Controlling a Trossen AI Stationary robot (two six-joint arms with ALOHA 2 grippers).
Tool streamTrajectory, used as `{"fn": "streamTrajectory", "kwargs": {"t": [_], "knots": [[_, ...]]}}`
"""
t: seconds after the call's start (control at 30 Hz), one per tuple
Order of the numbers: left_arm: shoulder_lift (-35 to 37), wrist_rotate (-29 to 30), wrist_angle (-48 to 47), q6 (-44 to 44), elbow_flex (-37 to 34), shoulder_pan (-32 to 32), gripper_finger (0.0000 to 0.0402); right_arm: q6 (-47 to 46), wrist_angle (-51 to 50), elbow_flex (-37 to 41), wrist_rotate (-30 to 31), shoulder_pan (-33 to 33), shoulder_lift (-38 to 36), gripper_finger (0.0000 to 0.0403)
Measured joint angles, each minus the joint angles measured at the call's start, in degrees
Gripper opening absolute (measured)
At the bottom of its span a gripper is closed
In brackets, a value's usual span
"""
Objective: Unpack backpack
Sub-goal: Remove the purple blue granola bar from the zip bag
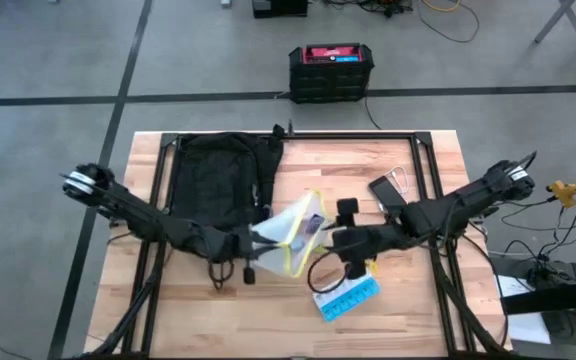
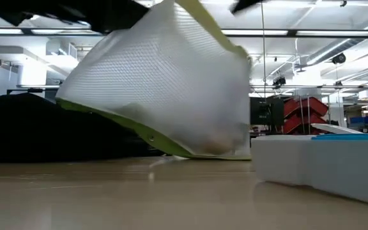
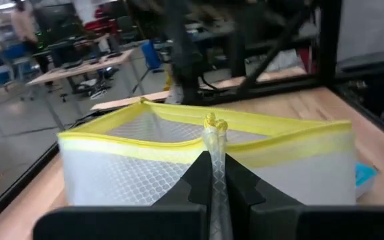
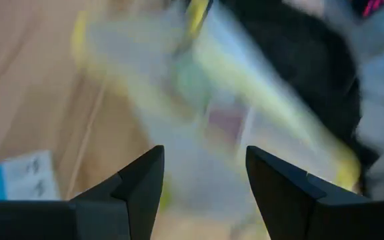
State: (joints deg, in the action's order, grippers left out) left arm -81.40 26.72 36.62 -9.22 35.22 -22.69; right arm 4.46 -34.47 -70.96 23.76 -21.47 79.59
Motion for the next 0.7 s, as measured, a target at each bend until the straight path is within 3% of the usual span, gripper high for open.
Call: {"fn": "streamTrajectory", "kwargs": {"t": [0.1,0.3,0.4,0.5,0.7], "knots": [[-5.1,1.2,-2.1,-2.6,4.5,0.0,0.0,4.4,2.5,-1.8,-3.7,3.4,0.6,0.0183],[-10.4,4.7,-6.4,-4.8,8.9,0.0,0.0,4.8,1.9,-2.4,-18.7,11.8,5.1,0.0154],[-10.5,5.7,-7.3,-4.5,8.8,-0.2,0.0,3.6,-0.2,-2.5,-24.6,14.4,9.0,0.014],[-9.5,10.7,-8.8,-3.7,7.4,-1.3,0.0,1.2,-5.6,-3.4,-29.7,14.9,12.9,0.0127],[-5.7,16.2,-8.7,-2.0,2.5,-2.8,0.0,-1.9,-10.4,-4.6,-35.1,13.2,19.2,0.0113]]}}
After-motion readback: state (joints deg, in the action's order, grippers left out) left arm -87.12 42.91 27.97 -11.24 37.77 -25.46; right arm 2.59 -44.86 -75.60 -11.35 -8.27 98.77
